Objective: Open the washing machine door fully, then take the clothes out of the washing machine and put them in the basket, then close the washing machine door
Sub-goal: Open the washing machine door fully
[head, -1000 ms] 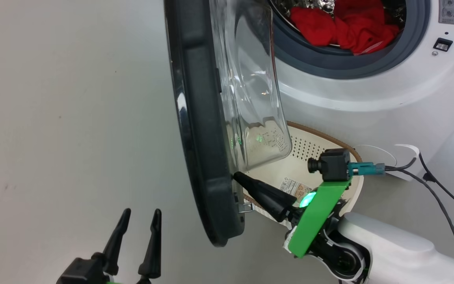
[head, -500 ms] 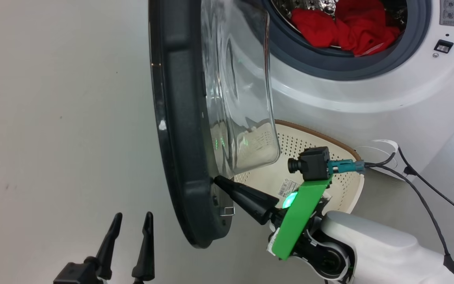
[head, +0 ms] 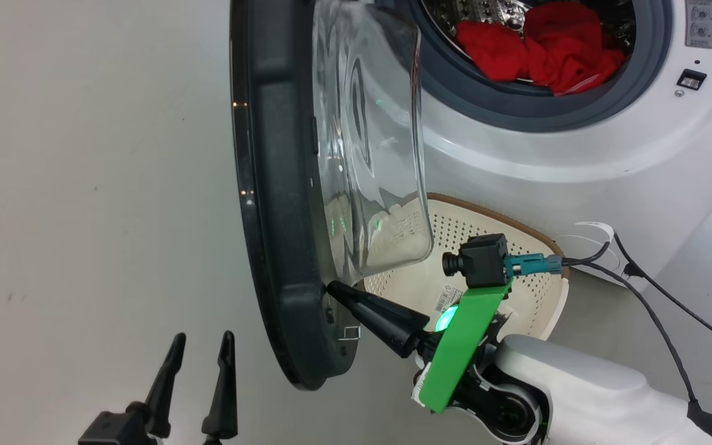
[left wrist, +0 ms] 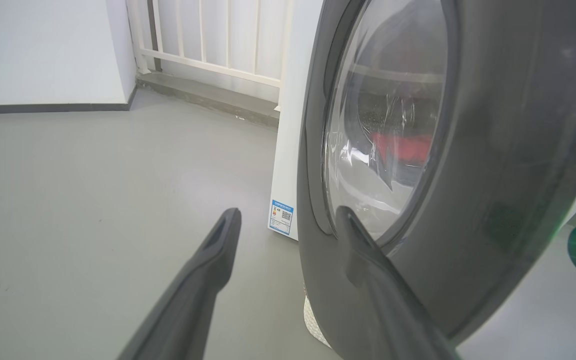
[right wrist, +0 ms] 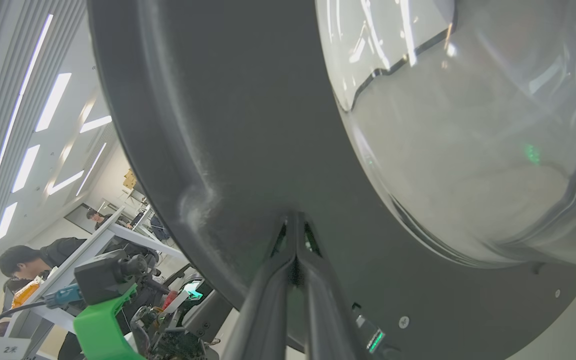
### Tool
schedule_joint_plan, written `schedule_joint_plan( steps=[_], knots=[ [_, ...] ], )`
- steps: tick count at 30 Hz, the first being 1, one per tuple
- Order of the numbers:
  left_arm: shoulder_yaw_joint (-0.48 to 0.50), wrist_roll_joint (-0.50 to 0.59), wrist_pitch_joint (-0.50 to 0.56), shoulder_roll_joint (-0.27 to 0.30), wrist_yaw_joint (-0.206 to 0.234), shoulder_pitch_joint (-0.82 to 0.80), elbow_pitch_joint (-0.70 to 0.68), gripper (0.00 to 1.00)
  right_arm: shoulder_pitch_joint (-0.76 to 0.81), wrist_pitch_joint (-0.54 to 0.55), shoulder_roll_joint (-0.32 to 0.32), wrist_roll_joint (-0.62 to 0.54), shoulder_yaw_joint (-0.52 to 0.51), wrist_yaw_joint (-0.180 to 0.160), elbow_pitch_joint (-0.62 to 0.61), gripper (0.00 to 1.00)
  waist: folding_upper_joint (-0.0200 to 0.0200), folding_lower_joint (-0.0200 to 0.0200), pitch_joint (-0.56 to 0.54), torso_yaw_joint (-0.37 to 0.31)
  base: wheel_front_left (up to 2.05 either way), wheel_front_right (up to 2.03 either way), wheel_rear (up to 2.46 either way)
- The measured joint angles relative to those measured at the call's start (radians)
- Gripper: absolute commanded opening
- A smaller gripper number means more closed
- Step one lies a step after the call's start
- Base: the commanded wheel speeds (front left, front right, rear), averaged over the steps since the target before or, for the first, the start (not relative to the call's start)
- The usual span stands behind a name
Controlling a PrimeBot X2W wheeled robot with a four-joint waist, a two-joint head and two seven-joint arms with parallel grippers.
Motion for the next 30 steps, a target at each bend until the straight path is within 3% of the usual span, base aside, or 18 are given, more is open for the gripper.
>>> schedule_joint_plan(
  steps=[7, 8, 10, 11, 12, 13, 14, 20, 30],
  knots=[
    [0.013, 0.001, 0.0, 0.0, 0.0, 0.003, 0.001, 1.0, 0.001, -0.018, 0.002, -0.002, 0.007, 0.0, 0.017, 0.0, 0.0, 0.0, -0.013, -0.003, 0.0, 0.0, 0.0],
    [0.017, 0.001, 0.0, 0.0, 0.0, 0.003, 0.002, 1.0, 0.001, -0.021, 0.001, -0.004, 0.006, 0.0, 0.022, 0.06, 0.0, 0.0, -0.015, -0.004, 0.0, 0.0, 0.0],
    [0.021, 0.001, 0.0, 0.0, -0.002, 0.003, 0.005, 1.0, 0.004, -0.027, -0.002, -0.009, 0.005, 0.0, 0.035, 0.38, 0.0, 0.0, -0.018, -0.005, 0.0, 0.0, 0.0],
    [0.023, 0.002, 0.0, 0.0, -0.002, 0.003, 0.007, 1.0, 0.004, -0.031, -0.005, -0.013, 0.004, 0.0, 0.04, 0.46, 0.0, -0.0001, -0.019, -0.006, 0.0, 0.0, 0.0],
    [0.025, 0.002, 0.0, 0.0, -0.003, 0.003, 0.01, 1.0, 0.005, -0.035, -0.007, -0.014, 0.002, 0.0, 0.048, 0.62, 0.0, 0.0, -0.021, -0.007, 0.0, 0.0, 0.0],
    [0.027, 0.002, 0.0, 0.0, -0.003, 0.003, 0.014, 1.0, 0.007, -0.035, -0.011, -0.016, -0.002, 0.0, 0.056, 0.93, 0.0, 0.0, -0.023, -0.008, 0.0, 0.0, 0.0],
    [0.029, 0.002, 0.0, 0.0, -0.003, 0.003, 0.018, 1.0, 0.01, -0.035, -0.013, -0.022, -0.007, 0.0, 0.064, 1.0, 0.0, 0.0, -0.025, -0.009, 0.0, 0.0, 0.0],
    [0.039, 0.013, 0.0, 0.0, -0.022, 0.003, 0.039, 1.0, 0.072, -0.044, -0.04, -0.072, -0.034, 0.0, 0.13, 1.0, 0.0, 0.0, -0.037, -0.015, 0.0, 0.0, 0.0],
    [0.05, 0.03, 0.0, 0.0, -0.049, 0.002, 0.069, 1.0, 0.181, -0.044, -0.042, -0.22, -0.178, 0.0, 0.253, 1.0, 0.0, 0.0, -0.053, -0.026, 0.0, 0.0, 0.0]
  ],
)
